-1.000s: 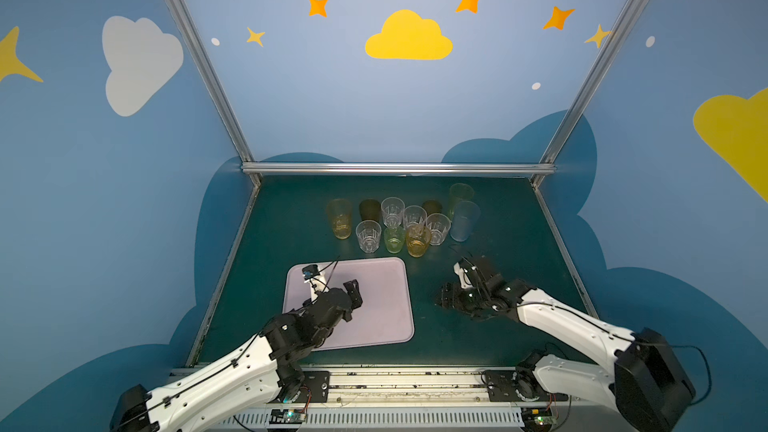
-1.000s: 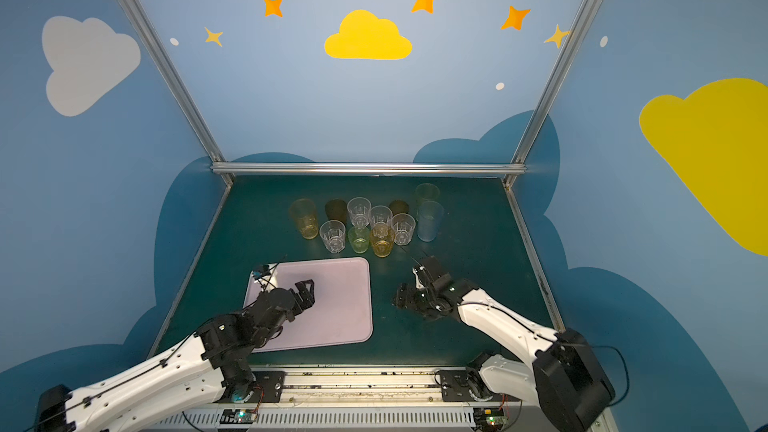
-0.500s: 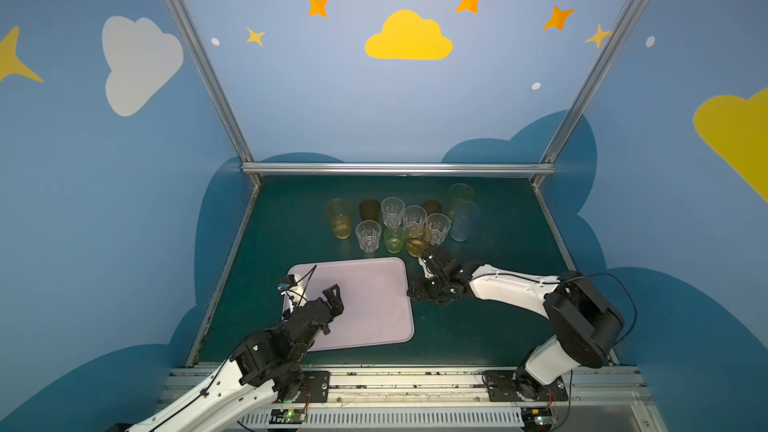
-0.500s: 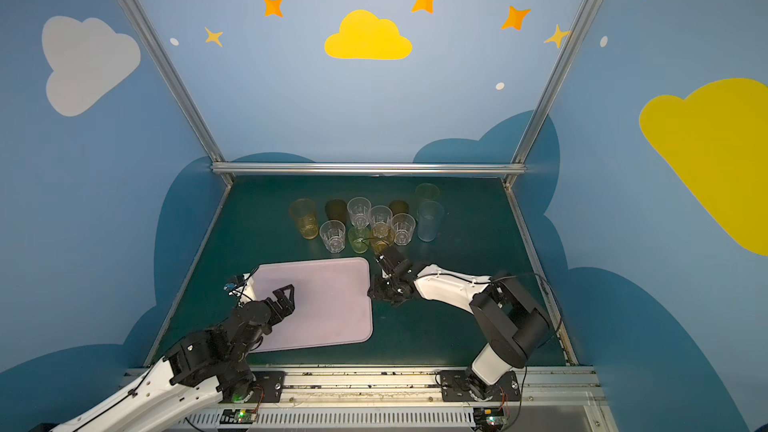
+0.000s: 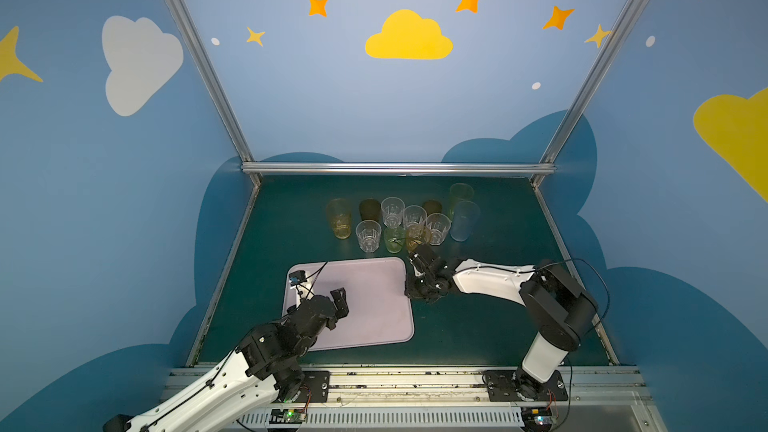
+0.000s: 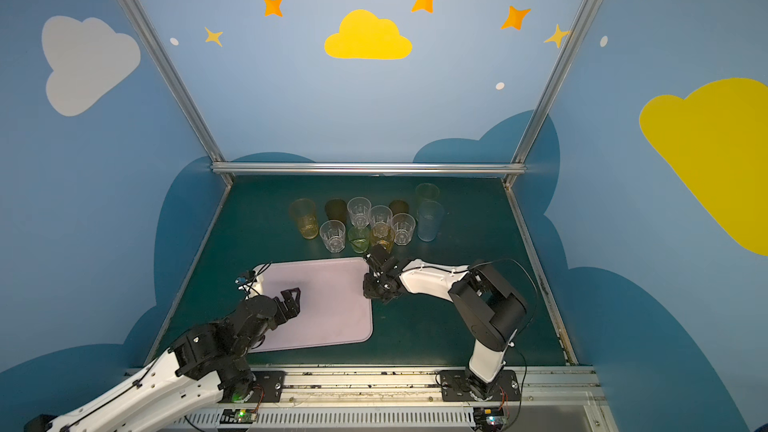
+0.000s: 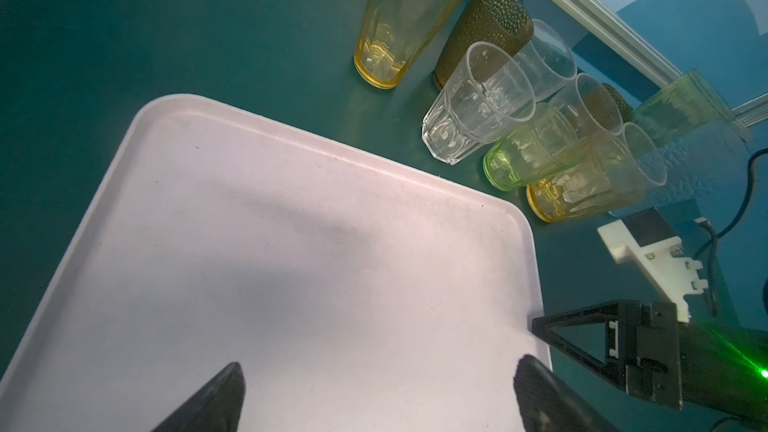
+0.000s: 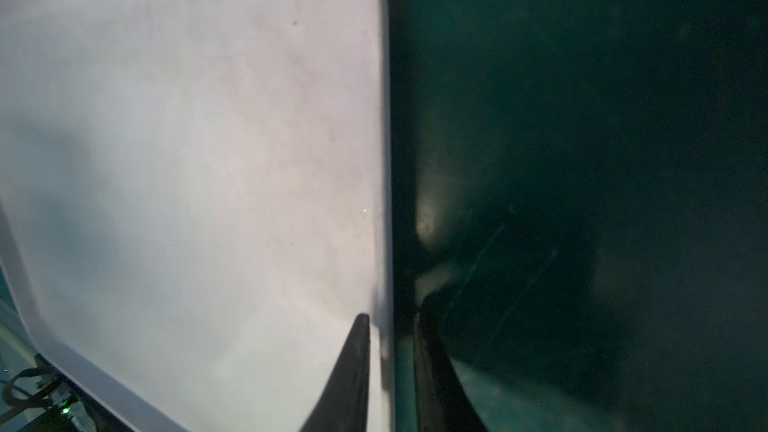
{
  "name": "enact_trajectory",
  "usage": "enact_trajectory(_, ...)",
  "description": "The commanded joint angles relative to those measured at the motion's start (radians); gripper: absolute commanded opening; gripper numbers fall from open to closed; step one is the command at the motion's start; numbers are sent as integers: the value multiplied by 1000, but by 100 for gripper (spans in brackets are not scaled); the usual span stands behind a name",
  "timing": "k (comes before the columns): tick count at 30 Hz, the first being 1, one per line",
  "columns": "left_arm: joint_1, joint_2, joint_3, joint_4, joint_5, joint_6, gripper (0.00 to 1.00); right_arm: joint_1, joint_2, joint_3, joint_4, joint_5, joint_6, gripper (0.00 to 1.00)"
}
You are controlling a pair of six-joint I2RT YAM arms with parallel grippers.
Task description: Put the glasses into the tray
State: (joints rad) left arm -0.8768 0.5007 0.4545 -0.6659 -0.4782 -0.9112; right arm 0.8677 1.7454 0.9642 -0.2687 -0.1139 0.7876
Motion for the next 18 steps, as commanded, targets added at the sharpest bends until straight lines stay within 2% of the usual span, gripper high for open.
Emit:
enact_trajectory(1,7,9,15,13,9,29,100,7,15,23,-59,43,11,18)
enact_trajectory(12,13,-2,3,17,-1,19,100,-4,17,-3,-128,105,41,9)
enact_trajectory(18,19,-2,4,16,-5,20,100,-24,-14,-48,-136,105,49,12)
